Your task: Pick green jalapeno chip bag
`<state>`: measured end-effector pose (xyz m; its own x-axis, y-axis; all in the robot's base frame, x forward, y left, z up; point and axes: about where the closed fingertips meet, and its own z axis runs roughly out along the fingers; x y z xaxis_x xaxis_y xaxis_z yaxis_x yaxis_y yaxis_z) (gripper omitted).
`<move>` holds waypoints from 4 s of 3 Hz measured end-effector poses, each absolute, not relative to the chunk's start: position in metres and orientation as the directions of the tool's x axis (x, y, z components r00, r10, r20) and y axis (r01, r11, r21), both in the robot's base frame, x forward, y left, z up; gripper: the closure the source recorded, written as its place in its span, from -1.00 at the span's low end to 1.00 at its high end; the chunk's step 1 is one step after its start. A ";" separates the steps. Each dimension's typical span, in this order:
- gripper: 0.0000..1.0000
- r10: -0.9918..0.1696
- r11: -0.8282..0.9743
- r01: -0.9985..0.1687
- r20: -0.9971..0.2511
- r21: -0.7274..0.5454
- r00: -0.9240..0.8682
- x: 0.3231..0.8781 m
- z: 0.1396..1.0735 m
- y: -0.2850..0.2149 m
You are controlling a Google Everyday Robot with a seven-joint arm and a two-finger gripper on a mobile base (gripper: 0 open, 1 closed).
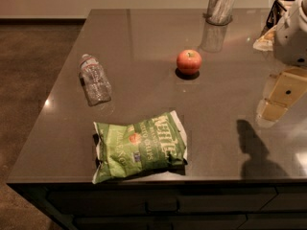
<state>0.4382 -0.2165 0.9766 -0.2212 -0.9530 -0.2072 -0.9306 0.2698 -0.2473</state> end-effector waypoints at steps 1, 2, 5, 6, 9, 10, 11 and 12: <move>-1.00 -0.953 0.270 -0.930 -0.209 -0.252 -0.220 0.438 0.977 -0.216; -1.00 -0.955 0.238 -0.938 -0.235 -0.251 -0.179 0.429 0.970 -0.201; -1.00 -0.972 0.013 -0.973 -0.231 -0.229 0.042 0.396 0.915 -0.104; -1.00 -0.968 -0.046 -0.976 -0.233 -0.212 0.096 0.394 0.900 -0.078; -0.65 -0.967 -0.161 -0.978 -0.176 -0.132 0.183 0.393 0.846 -0.020; -0.17 -0.974 -0.152 -0.982 -0.154 -0.108 0.168 0.401 0.844 -0.017; 0.28 -0.976 -0.118 -0.987 -0.168 -0.114 0.136 0.411 0.861 -0.022; 0.77 -0.970 -0.079 -0.985 -0.216 -0.155 0.112 0.420 0.903 -0.035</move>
Offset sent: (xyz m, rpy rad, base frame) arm -0.0252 0.0378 -0.0241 0.0691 -0.0010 0.1072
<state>0.4204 -0.0345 0.9028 0.1117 -0.9700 -0.2160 -0.9848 -0.0790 -0.1546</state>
